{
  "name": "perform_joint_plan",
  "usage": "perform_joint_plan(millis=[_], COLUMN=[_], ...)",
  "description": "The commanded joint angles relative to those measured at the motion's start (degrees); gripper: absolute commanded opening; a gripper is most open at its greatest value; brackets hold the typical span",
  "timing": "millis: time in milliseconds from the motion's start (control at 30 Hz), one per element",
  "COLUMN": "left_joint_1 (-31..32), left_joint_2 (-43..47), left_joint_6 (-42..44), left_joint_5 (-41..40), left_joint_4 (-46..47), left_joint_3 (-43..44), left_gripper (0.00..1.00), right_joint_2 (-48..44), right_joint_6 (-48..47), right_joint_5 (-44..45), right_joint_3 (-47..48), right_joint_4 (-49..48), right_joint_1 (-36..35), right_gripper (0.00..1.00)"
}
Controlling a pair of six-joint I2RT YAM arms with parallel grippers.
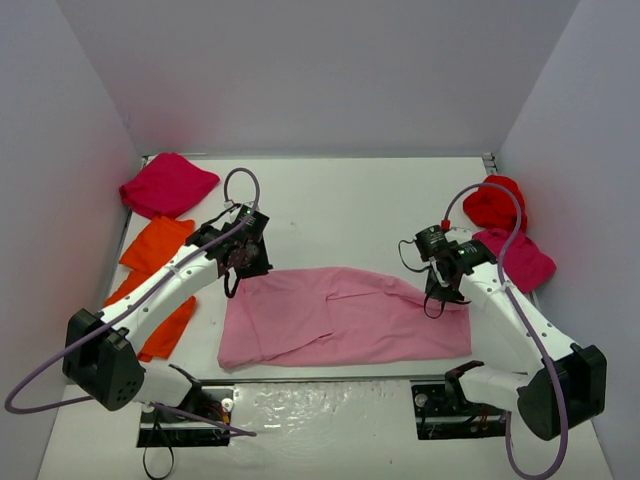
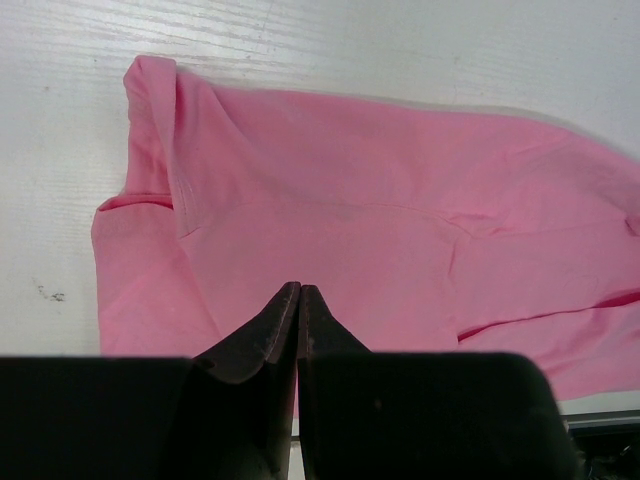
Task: Fold and stack the t-shirts
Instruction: Fold the tshirt
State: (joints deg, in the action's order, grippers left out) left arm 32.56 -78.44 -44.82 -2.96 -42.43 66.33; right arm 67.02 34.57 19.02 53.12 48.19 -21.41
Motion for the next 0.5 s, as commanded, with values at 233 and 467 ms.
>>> perform_joint_plan(millis=[233, 467], left_joint_1=[0.1, 0.1], left_joint_2=[-0.7, -1.3], left_joint_6=[1.3, 1.5], left_joint_5=[0.9, 1.8], left_joint_4=[2.4, 2.9], left_joint_3=[3.8, 4.3], left_gripper=[0.00, 0.00], right_joint_2=[-6.2, -9.9], right_joint_6=[3.0, 3.9], right_joint_5=[-1.4, 1.0], right_joint_3=[0.4, 3.4], right_joint_4=[6.3, 2.3], right_joint_1=[-0.1, -0.1], right_gripper=[0.56, 0.65])
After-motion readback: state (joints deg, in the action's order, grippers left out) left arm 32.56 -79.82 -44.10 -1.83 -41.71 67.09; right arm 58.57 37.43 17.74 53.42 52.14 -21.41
